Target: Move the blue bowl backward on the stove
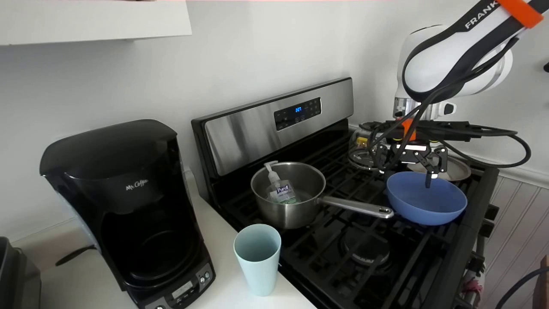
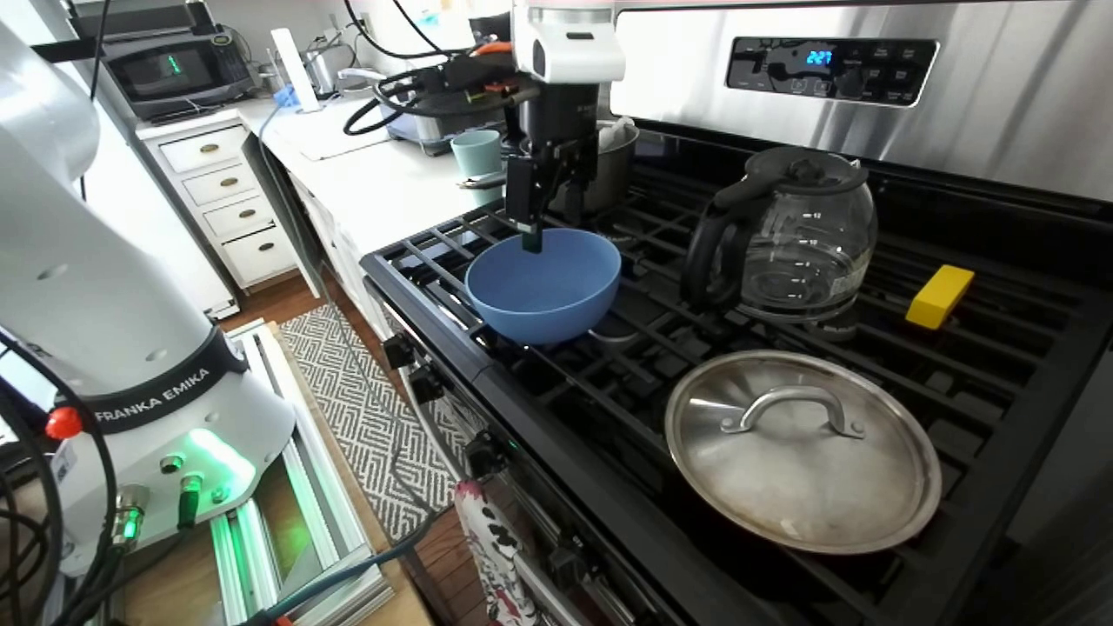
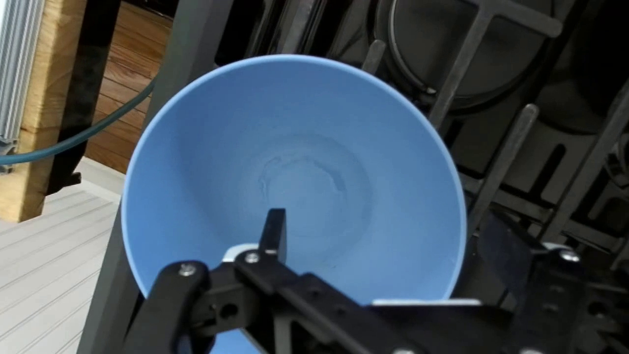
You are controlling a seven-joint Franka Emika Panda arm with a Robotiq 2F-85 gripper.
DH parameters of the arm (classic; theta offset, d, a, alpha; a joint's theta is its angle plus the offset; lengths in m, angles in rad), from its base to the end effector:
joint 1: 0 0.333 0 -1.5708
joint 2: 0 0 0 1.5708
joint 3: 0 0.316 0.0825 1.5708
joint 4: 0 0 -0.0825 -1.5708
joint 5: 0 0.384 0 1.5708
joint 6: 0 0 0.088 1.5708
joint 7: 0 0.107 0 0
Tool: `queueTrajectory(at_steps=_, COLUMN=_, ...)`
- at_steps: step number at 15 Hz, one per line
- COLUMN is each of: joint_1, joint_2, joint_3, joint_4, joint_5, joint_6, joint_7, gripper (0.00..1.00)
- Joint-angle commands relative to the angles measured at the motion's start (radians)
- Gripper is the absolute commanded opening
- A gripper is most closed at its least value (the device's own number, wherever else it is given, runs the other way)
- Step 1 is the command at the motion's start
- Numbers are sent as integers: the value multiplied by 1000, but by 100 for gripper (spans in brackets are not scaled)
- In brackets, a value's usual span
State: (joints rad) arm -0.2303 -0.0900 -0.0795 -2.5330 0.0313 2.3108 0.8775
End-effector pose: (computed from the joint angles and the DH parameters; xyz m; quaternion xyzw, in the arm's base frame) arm 0.4165 -0.1323 0.2964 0.8209 -0.5671 -0.0676 0.0047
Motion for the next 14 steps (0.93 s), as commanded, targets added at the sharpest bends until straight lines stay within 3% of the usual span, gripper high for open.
queueTrajectory(at_steps=1, joint_1=31, joint_2=80, joint_3=-17, joint_4=34, joint_5=38, joint_6=51, joint_7=7, gripper=100)
queueTrajectory(at_steps=4, joint_1=43, joint_2=117, joint_3=-22, joint_4=42, joint_5=71, joint_6=85, joint_7=-16, gripper=100)
queueTrajectory(at_steps=6, joint_1=50, joint_2=133, joint_3=-24, joint_4=48, joint_5=96, joint_6=102, joint_7=-37, gripper=85)
queueTrajectory(at_steps=8, joint_1=55, joint_2=144, joint_3=-25, joint_4=50, joint_5=115, joint_6=118, joint_7=-56, gripper=59)
queueTrajectory(at_steps=9, joint_1=57, joint_2=145, joint_3=-26, joint_4=49, joint_5=117, joint_6=126, joint_7=-61, gripper=50)
queueTrajectory(at_steps=14, joint_1=73, joint_2=110, joint_3=-31, joint_4=38, joint_5=35, joint_6=104, joint_7=-35, gripper=17)
